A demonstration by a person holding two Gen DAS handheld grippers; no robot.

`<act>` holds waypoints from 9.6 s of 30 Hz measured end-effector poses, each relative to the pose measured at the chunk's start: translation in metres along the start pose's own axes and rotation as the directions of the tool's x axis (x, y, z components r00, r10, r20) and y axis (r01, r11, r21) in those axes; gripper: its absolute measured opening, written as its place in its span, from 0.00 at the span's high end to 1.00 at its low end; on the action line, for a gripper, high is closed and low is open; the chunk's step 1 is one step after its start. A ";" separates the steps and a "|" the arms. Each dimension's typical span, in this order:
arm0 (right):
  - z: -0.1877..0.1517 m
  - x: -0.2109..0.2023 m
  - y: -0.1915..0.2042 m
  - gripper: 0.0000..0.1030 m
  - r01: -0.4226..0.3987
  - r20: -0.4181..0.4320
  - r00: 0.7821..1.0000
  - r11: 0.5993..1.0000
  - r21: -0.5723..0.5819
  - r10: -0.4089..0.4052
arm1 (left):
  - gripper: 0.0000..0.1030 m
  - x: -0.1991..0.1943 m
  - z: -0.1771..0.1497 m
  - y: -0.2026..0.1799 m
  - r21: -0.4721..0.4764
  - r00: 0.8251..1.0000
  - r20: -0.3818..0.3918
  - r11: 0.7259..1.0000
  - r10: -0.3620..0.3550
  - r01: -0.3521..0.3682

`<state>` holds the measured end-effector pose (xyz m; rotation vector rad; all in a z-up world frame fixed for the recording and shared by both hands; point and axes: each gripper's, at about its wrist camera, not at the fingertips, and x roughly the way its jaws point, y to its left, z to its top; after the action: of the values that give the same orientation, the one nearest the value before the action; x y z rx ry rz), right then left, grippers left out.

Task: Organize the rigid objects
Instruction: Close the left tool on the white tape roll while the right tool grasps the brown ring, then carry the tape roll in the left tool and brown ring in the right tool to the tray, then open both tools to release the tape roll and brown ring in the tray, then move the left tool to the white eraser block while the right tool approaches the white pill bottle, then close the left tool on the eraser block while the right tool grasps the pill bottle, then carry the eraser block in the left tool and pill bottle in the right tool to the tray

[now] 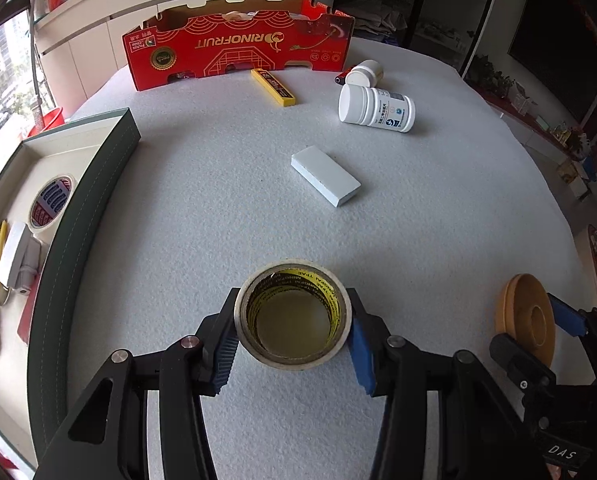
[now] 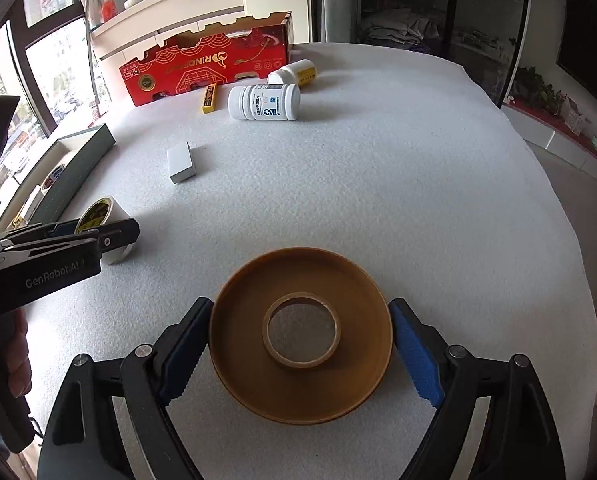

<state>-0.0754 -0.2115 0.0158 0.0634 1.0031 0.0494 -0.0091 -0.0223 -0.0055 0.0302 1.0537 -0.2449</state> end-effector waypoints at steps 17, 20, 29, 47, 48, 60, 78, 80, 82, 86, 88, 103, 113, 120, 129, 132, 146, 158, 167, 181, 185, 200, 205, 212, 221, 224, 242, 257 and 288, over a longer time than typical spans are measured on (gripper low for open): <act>-0.031 -0.026 -0.009 0.15 0.023 0.040 0.999 0.994 0.111 -0.028 | 0.49 -0.048 -0.054 -0.053 0.124 0.997 0.031 0.990 -0.071 0.067; -0.032 -0.028 -0.007 0.15 0.036 0.046 0.998 0.994 0.103 -0.041 | 0.49 -0.050 -0.057 -0.050 0.113 0.997 0.037 0.991 -0.072 0.067; -0.034 -0.031 0.001 0.15 0.053 0.042 0.997 0.995 0.088 -0.057 | 0.49 -0.055 -0.061 -0.032 0.058 0.995 0.052 0.995 -0.085 0.082; -0.025 -0.045 0.035 0.15 0.065 0.047 0.997 0.998 0.004 -0.065 | 0.49 -0.079 -0.065 -0.003 -0.027 0.984 0.119 0.990 -0.133 0.137; -0.024 -0.046 0.038 0.15 0.062 0.048 0.997 0.998 -0.003 -0.062 | 0.49 -0.080 -0.065 -0.001 -0.033 0.984 0.121 0.990 -0.135 0.139; -0.020 -0.048 0.050 0.15 0.037 0.053 0.998 0.999 -0.027 -0.036 | 0.49 -0.085 -0.063 0.009 -0.077 0.980 0.124 0.983 -0.154 0.164; 0.033 -0.060 0.103 0.15 -0.104 0.112 0.987 0.988 -0.113 0.116 | 0.49 -0.141 -0.033 0.070 -0.206 0.963 0.255 0.968 -0.088 0.143; 0.039 -0.064 0.117 0.15 -0.121 0.124 0.982 0.982 -0.145 0.139 | 0.49 -0.148 -0.031 0.086 -0.236 0.961 0.272 0.965 -0.048 0.115; 0.046 -0.066 0.132 0.15 -0.145 0.128 0.977 0.973 -0.177 0.169 | 0.49 -0.153 -0.029 0.103 -0.265 0.959 0.285 0.962 0.008 0.070; 0.060 -0.068 0.162 0.15 -0.205 0.123 0.964 0.953 -0.223 0.236 | 0.49 -0.159 -0.030 0.142 -0.339 0.951 0.283 0.941 0.122 -0.020; 0.067 -0.068 0.178 0.15 -0.228 0.120 0.957 0.941 -0.251 0.263 | 0.49 -0.161 -0.031 0.161 -0.376 0.946 0.276 0.925 0.171 -0.057; 0.113 -0.017 0.265 0.15 -0.339 0.003 0.934 0.887 -0.314 0.358 | 0.49 -0.130 -0.036 0.218 -0.450 0.919 0.194 0.863 0.344 -0.228; 0.112 0.018 0.277 0.15 -0.337 -0.069 0.941 0.894 -0.295 0.331 | 0.49 -0.097 -0.036 0.226 -0.456 0.932 0.123 0.854 0.341 -0.252; 0.116 0.026 0.288 0.15 -0.347 -0.075 0.937 0.888 -0.302 0.340 | 0.49 -0.089 -0.035 0.230 -0.457 0.932 0.103 0.848 0.348 -0.267; 0.126 0.045 0.304 0.15 -0.355 -0.085 0.934 0.886 -0.297 0.346 | 0.49 -0.079 -0.032 0.238 -0.469 0.932 0.084 0.839 0.352 -0.275; 0.130 0.050 0.311 0.15 -0.357 -0.087 0.934 0.882 -0.308 0.347 | 0.49 -0.078 -0.030 0.239 -0.470 0.932 0.084 0.839 0.352 -0.274; 0.136 0.071 0.331 0.15 -0.367 -0.093 0.930 0.873 -0.322 0.357 | 0.49 -0.066 -0.028 0.237 -0.464 0.934 0.076 0.842 0.348 -0.276; 0.131 0.085 0.332 0.13 -0.378 -0.138 0.926 0.866 -0.326 0.352 | 0.14 -0.063 -0.027 0.226 -0.432 0.922 0.085 0.848 0.378 -0.307; 0.134 0.055 0.282 0.01 -0.355 -0.024 0.932 0.898 -0.260 0.362 | 0.00 -0.074 -0.025 0.211 -0.414 0.930 0.108 0.866 0.351 -0.279; 0.098 0.032 0.047 0.01 -0.095 0.062 0.994 0.981 0.171 0.086 | 0.00 -0.060 0.015 0.067 -0.215 0.990 0.124 0.976 0.073 -0.045; 0.083 0.033 -0.005 0.01 -0.074 0.027 0.997 0.957 0.282 0.069 | 0.00 -0.027 0.036 0.028 -0.201 0.994 0.089 0.979 0.060 -0.041; 0.120 0.065 -0.031 0.01 -0.081 0.022 0.997 0.948 0.308 0.078 | 0.00 0.069 0.083 -0.010 -0.172 0.977 0.016 0.963 0.215 -0.209; 0.159 0.098 -0.001 0.01 -0.102 -0.005 0.994 0.966 0.238 0.106 | 0.00 0.068 0.081 -0.004 -0.183 0.976 0.040 0.961 0.216 -0.205; 0.183 0.138 0.028 0.01 -0.059 -0.082 0.994 0.989 0.135 0.070 | 0.00 0.071 0.081 -0.007 -0.199 0.968 0.076 0.955 0.240 -0.221; 0.176 0.128 0.008 0.31 -0.059 -0.118 0.991 0.994 0.093 0.070 | 0.06 0.071 0.084 -0.022 -0.156 0.977 0.049 0.968 0.209 -0.199; 0.152 0.107 -0.014 0.30 -0.038 -0.113 0.992 0.993 0.111 0.050 | 0.16 0.067 0.082 -0.027 -0.129 0.981 0.055 0.976 0.186 -0.178; -0.012 -0.005 -0.024 0.30 0.036 -0.080 0.996 0.998 0.058 -0.031 | 0.76 -0.006 -0.027 -0.041 0.148 0.999 0.033 0.989 -0.021 0.016; -0.045 -0.015 -0.007 0.30 0.110 0.006 0.994 0.993 0.041 -0.110 | 0.76 -0.024 -0.066 -0.041 0.153 0.993 0.121 0.988 0.012 -0.030; -0.039 -0.028 0.009 0.31 0.107 0.015 0.994 0.994 0.036 -0.107 | 0.76 -0.049 -0.065 -0.011 0.055 0.990 0.130 0.998 -0.044 0.037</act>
<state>-0.1234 -0.2034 0.0191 0.0415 0.9888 -0.0667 -0.0903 -0.0150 0.0052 0.0393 0.9173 -0.3076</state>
